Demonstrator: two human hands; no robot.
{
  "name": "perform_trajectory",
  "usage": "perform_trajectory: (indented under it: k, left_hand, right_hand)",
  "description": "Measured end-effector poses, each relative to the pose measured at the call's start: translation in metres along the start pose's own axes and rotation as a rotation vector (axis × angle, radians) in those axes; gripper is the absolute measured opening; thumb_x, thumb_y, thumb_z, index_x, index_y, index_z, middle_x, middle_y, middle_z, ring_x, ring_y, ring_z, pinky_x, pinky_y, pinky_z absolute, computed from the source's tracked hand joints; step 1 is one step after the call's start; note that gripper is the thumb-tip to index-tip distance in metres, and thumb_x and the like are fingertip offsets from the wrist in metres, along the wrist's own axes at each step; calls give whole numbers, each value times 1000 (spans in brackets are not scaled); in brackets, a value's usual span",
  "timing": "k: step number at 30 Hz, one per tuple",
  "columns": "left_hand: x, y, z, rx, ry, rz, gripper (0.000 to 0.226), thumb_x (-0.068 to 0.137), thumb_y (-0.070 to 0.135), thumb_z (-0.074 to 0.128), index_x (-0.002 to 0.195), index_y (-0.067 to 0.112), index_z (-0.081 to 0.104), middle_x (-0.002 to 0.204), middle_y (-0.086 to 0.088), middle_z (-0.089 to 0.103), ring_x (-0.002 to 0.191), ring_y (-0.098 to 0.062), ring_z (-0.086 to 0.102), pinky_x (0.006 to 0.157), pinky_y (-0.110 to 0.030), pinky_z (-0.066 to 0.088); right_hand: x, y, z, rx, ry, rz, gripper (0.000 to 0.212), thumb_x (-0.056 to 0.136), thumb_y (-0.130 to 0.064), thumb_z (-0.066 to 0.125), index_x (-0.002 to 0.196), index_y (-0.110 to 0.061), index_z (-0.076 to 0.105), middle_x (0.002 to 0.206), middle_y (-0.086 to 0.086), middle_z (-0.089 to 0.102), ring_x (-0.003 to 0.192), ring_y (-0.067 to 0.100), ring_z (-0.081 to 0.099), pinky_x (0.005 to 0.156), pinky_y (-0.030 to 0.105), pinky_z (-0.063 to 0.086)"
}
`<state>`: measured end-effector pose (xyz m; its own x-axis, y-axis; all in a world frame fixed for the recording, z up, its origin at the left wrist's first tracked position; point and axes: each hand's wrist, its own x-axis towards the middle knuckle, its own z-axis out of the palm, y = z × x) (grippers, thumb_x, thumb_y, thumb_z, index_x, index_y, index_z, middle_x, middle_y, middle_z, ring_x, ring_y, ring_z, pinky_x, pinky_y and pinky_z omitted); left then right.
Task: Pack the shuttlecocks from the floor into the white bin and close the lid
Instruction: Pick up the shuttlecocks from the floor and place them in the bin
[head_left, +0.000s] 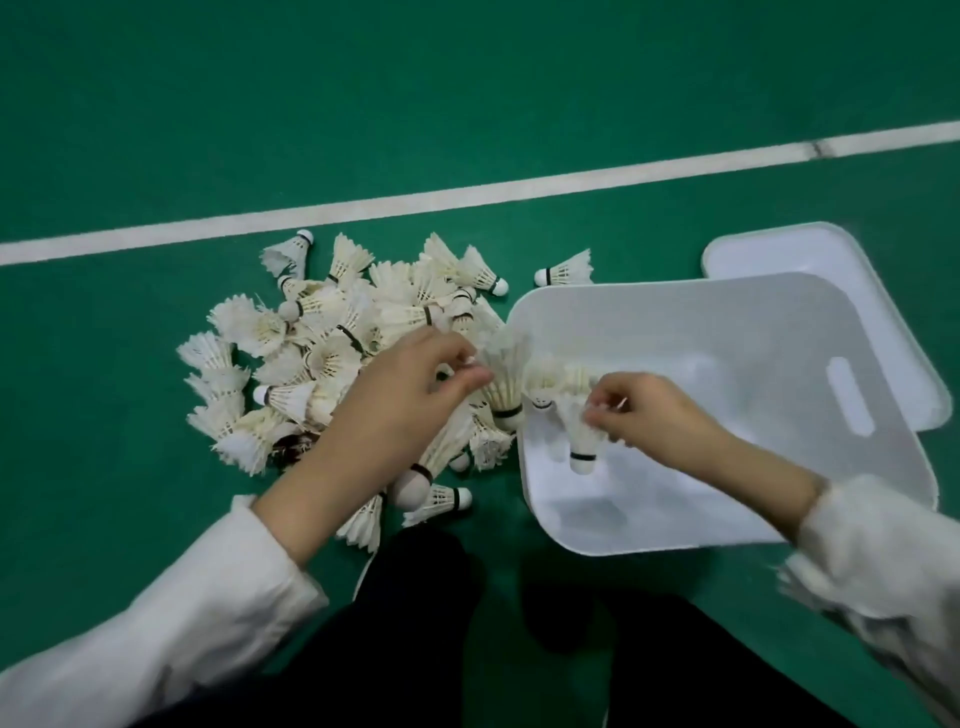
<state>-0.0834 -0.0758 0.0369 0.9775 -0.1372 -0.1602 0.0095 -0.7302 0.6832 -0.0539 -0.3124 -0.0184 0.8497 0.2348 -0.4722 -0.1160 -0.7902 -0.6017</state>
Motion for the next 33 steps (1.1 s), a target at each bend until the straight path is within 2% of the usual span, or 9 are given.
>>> perform_trajectory:
  k: [3,7,13,16,22,25,28,30,33]
  left_hand:
    - [-6,0,8,-53,-5,-4,17,86,39,55,91,24,61,94,9,59,82,2,54,71,-26,41]
    - [-5,3,5,-77,-1,-39,15,84,35,61,93,23,59,87,15,59,51,16,47,52,-8,31]
    - [-3,7,7,-68,34,-35,11,82,36,63,88,29,56,83,19,57,61,14,50,56,-5,33]
    - [-2,8,7,-67,41,-26,11,82,35,63,88,29,56,84,19,57,60,14,49,56,-4,33]
    - [-1,16,8,-48,56,48,11,82,33,64,88,25,57,87,18,57,67,14,50,62,-3,34]
    - [0,17,9,-54,43,69,12,82,35,64,87,26,58,86,15,58,64,13,49,59,-7,34]
    - [-2,15,7,-43,53,102,12,82,33,64,86,22,59,84,12,58,64,12,48,59,-9,35]
    - [-4,13,5,-49,48,116,15,82,35,62,85,21,59,84,11,58,66,9,49,59,-11,36]
    - [-7,16,3,-59,19,139,23,79,45,57,92,27,56,88,12,59,67,4,53,57,-12,36]
  right_hand:
    - [12,18,27,-45,-100,18,7,86,-17,60,82,-13,63,83,4,65,74,19,59,70,30,47]
    - [20,23,45,-96,-148,-4,13,88,-17,55,91,-8,64,93,7,68,82,19,58,71,28,44]
    - [27,23,53,13,-184,10,20,89,-14,55,107,-14,63,114,3,63,97,20,62,84,29,48]
    - [19,25,45,46,-200,-9,29,90,-18,57,118,-23,58,128,-4,53,94,12,58,81,24,43]
    - [-8,-21,-14,344,200,-213,21,88,-8,57,96,-27,61,103,-12,57,79,20,63,56,17,47]
    - [-19,-50,-24,278,157,-460,32,85,-1,59,105,-26,59,113,-11,51,75,12,59,62,13,44]
    - [-23,-60,-17,130,79,-566,35,86,1,55,114,-19,58,128,-7,44,81,4,56,68,11,42]
    - [-25,-60,-16,42,47,-597,27,86,-4,56,109,-18,59,136,-7,41,84,7,57,69,16,44]
    - [-29,-63,-20,51,14,-588,9,84,-10,63,93,-11,62,111,0,59,78,11,58,68,20,48]
